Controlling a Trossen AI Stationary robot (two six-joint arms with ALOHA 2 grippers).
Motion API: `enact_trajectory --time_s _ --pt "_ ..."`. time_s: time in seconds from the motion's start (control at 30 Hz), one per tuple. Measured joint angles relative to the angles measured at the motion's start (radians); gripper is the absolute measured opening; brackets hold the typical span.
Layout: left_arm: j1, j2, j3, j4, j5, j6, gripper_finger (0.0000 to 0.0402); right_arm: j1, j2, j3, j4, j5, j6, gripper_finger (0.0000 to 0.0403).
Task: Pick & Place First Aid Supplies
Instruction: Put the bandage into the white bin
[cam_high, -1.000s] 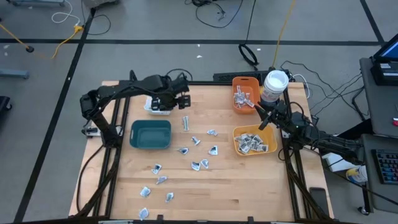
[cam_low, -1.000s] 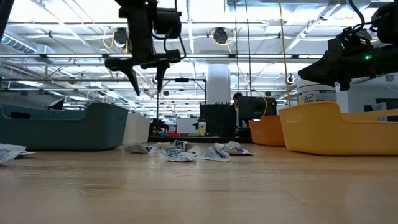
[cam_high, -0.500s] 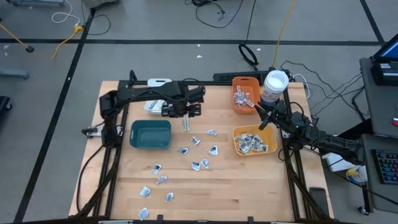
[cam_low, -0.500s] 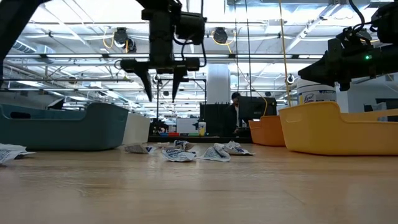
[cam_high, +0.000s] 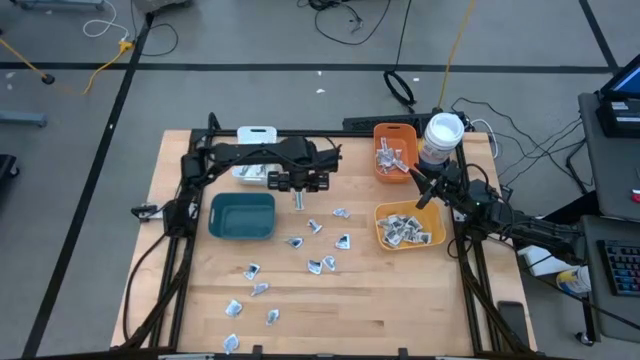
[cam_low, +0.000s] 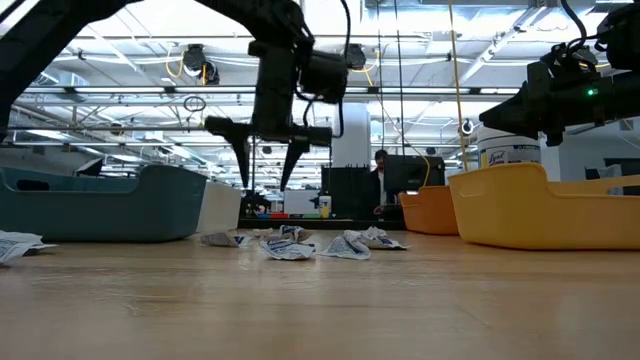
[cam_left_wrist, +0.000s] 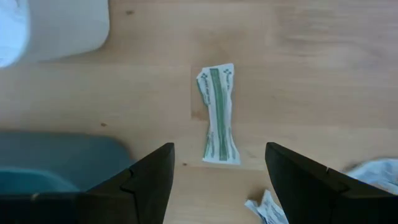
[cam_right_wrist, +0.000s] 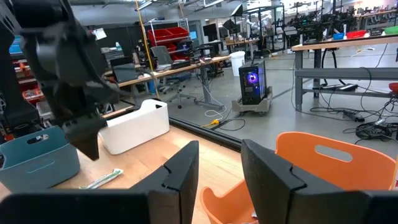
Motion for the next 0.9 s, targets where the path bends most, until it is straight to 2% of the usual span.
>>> enact_trajectory --time_s 0.43,0.9 --pt "0.007 0.153 0.000 0.006 0.019 0.016 0.0257 0.000 0.000 0.000 0.000 0.000 0.000 0.0116" --pt "0.012 0.152 -0.031 0.103 0.032 0.032 0.0257 0.000 0.000 0.000 0.000 0.000 0.000 0.0116"
